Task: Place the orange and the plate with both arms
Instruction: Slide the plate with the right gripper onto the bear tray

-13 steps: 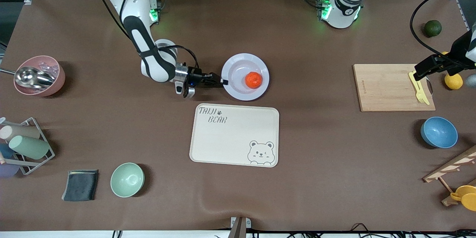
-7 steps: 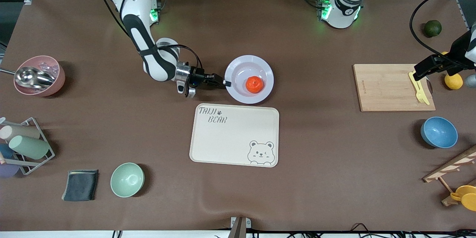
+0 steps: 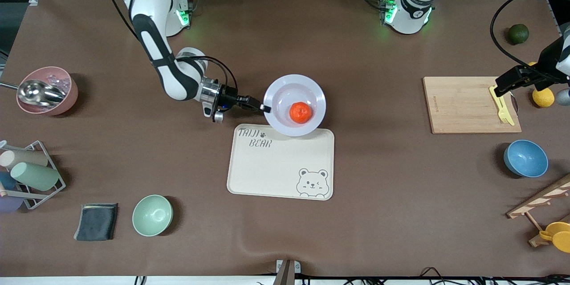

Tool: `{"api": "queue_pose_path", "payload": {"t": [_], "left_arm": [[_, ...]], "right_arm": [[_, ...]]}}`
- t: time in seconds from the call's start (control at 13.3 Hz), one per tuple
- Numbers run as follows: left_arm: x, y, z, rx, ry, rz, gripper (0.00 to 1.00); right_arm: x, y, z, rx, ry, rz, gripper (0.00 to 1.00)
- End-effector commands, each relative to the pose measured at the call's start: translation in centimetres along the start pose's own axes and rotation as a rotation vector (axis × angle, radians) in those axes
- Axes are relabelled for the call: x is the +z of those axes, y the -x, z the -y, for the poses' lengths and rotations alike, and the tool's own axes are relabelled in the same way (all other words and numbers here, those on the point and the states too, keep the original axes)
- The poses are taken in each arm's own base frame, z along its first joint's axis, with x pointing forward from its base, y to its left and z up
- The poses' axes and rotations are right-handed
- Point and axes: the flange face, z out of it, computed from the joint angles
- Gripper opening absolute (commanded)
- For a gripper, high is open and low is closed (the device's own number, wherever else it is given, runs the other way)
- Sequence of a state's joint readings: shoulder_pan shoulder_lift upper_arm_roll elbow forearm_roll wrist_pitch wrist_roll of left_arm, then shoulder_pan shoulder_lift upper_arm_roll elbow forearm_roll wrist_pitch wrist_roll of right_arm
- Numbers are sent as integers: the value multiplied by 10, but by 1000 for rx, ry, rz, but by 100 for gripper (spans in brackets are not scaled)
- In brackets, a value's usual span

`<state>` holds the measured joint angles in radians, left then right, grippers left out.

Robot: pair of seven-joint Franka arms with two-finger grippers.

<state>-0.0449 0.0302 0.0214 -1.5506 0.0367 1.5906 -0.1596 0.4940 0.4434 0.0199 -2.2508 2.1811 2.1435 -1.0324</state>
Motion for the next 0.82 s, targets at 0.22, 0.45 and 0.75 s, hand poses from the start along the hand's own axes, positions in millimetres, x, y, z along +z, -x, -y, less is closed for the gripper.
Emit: {"api": "queue_pose_path", "payload": {"t": [0.22, 0.45, 0.75], "left_arm": [[5, -1, -4, 22, 22, 13, 100], [6, -2, -4, 22, 22, 15, 100], [9, -3, -4, 21, 21, 19, 100]], "right_arm": [[25, -66, 17, -42, -76, -70, 0], [20, -91, 7, -67, -76, -99, 0], [21, -107, 2, -102, -67, -94, 0]]}}
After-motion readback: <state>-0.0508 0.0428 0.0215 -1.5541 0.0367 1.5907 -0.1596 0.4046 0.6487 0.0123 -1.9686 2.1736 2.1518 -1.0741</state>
